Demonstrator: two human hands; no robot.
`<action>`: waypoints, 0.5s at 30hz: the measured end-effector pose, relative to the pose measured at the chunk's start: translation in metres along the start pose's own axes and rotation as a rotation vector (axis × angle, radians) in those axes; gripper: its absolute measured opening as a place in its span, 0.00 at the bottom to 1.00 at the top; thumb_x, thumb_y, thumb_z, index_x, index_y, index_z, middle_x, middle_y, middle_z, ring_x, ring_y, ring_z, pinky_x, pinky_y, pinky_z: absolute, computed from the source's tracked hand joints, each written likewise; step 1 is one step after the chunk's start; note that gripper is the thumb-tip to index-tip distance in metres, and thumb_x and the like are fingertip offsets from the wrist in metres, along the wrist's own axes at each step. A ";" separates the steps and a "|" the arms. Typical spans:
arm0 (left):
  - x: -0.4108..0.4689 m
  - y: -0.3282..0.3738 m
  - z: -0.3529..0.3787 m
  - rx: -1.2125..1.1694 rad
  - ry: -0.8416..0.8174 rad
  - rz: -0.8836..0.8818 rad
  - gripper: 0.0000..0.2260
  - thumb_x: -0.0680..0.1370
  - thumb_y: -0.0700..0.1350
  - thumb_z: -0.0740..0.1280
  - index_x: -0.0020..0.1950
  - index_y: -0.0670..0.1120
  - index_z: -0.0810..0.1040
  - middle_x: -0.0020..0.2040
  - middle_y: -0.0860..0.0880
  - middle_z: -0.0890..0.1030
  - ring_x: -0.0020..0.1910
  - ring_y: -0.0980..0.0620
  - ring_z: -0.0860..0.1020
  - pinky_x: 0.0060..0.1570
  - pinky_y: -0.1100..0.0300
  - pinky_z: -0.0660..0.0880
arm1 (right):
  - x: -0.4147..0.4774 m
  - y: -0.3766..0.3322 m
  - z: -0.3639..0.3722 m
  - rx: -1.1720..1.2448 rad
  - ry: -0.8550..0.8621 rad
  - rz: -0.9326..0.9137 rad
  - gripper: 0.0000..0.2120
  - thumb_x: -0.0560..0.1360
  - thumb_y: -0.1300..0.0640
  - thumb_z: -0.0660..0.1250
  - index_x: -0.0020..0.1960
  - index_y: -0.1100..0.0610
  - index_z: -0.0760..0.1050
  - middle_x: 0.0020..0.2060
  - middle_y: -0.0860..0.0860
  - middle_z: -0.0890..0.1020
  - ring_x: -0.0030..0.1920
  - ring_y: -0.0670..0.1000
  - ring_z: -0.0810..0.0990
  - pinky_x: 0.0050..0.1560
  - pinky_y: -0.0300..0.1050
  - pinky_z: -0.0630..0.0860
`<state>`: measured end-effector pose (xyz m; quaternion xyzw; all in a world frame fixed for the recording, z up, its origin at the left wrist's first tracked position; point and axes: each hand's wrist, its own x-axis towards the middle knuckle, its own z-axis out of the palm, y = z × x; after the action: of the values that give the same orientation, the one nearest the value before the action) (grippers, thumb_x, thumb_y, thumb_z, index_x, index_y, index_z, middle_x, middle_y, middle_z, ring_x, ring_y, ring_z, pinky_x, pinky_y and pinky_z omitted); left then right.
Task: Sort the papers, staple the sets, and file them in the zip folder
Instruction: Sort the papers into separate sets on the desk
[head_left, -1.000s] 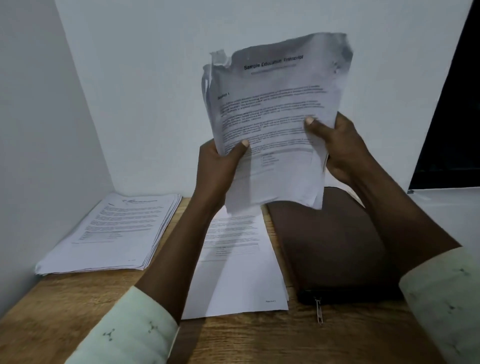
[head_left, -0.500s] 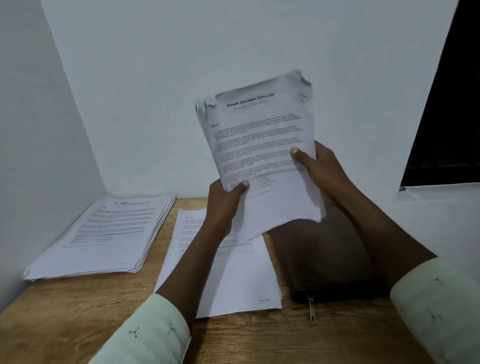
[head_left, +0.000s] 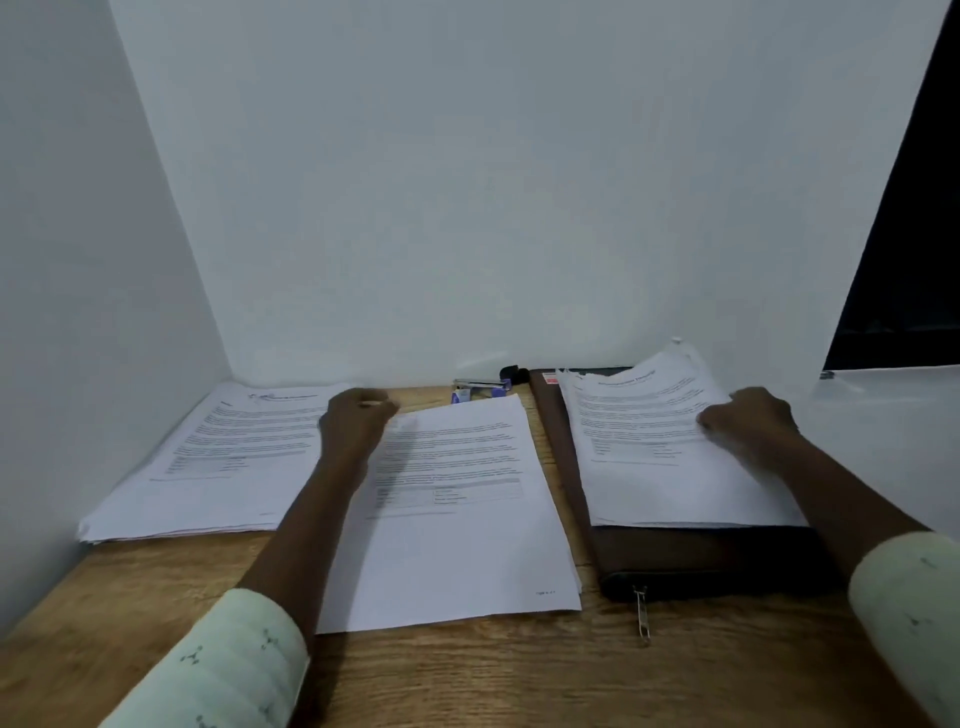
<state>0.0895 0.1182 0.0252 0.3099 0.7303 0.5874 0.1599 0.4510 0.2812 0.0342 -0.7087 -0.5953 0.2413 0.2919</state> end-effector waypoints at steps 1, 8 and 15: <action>0.001 -0.010 -0.006 0.080 0.049 -0.001 0.06 0.73 0.44 0.74 0.49 0.45 0.83 0.47 0.44 0.84 0.50 0.43 0.81 0.51 0.54 0.74 | -0.001 -0.002 0.002 -0.019 -0.006 0.014 0.13 0.68 0.59 0.69 0.50 0.65 0.76 0.49 0.61 0.80 0.45 0.61 0.79 0.42 0.44 0.73; 0.005 -0.029 -0.016 0.269 0.017 -0.012 0.19 0.69 0.41 0.78 0.59 0.41 0.80 0.55 0.42 0.81 0.56 0.42 0.79 0.56 0.51 0.75 | -0.018 -0.040 0.021 -0.103 0.226 -0.197 0.26 0.72 0.55 0.70 0.67 0.59 0.69 0.66 0.62 0.69 0.66 0.64 0.67 0.65 0.55 0.65; 0.007 -0.032 -0.013 0.333 -0.050 -0.020 0.29 0.66 0.40 0.80 0.65 0.42 0.75 0.61 0.40 0.78 0.59 0.42 0.77 0.55 0.53 0.74 | -0.085 -0.115 0.073 0.155 -0.229 -0.541 0.16 0.74 0.56 0.71 0.60 0.57 0.77 0.54 0.51 0.80 0.54 0.50 0.77 0.53 0.39 0.69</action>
<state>0.0680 0.1090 -0.0009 0.3396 0.8162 0.4489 0.1303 0.3050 0.2212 0.0622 -0.4681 -0.7714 0.2778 0.3298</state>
